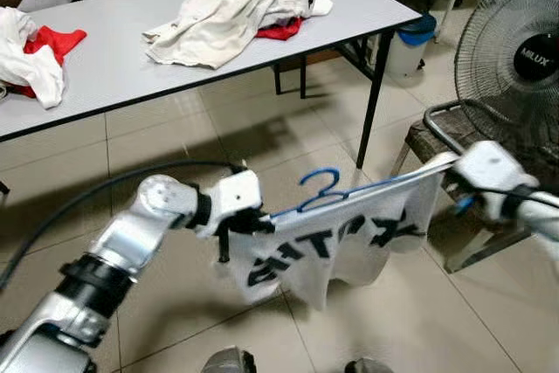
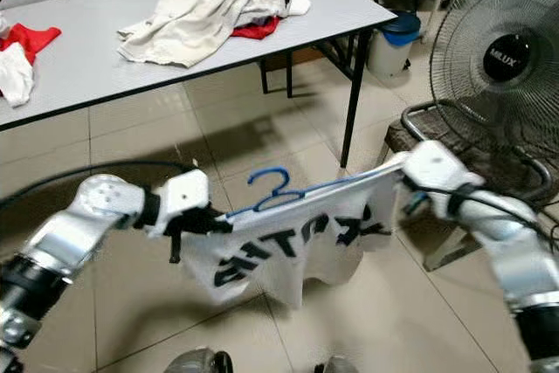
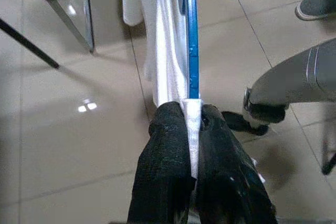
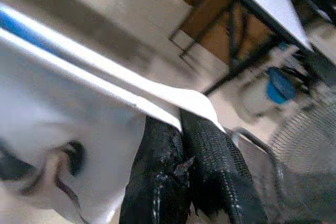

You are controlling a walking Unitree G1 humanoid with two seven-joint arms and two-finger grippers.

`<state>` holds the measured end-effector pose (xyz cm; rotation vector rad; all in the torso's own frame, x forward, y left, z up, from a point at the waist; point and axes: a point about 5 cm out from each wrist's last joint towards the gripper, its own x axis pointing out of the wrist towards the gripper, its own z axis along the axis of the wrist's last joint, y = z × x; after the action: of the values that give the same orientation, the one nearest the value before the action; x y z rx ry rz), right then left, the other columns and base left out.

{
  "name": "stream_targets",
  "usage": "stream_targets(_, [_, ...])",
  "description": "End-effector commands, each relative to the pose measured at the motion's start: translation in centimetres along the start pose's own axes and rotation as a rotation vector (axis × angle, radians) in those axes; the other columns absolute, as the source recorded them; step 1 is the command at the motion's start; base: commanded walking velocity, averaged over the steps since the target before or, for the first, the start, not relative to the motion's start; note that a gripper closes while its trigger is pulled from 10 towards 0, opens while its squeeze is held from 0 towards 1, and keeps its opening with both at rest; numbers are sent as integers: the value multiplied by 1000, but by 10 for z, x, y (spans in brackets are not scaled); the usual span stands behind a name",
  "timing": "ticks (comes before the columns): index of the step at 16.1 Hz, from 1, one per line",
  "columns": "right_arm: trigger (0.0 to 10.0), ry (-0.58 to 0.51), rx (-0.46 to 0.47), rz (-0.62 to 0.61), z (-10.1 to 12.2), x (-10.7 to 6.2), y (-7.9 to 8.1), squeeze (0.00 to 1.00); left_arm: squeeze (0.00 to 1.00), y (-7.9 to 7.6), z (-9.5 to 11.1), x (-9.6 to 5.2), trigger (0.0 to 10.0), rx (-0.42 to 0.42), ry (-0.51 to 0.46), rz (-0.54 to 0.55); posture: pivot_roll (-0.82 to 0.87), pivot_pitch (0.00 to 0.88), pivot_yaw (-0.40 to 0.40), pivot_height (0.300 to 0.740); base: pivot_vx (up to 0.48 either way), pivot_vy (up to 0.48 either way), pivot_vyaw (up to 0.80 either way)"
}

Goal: Hang hanger

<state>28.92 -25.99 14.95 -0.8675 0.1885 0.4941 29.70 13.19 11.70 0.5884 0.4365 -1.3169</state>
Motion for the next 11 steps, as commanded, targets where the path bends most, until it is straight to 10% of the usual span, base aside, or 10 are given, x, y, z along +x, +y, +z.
stream_targets(1, [0, -14, -5, 4, 8, 1, -5, 0, 0, 4, -4, -2, 0, 2, 57, 11, 5, 19, 95, 740, 0, 0, 0])
stream_targets(11, [0, -43, -35, 187, 35, 4, 15, 0, 0, 10, -2, 6, 0, -32, 76, 64, 7, 22, 87, 740, 0, 0, 0])
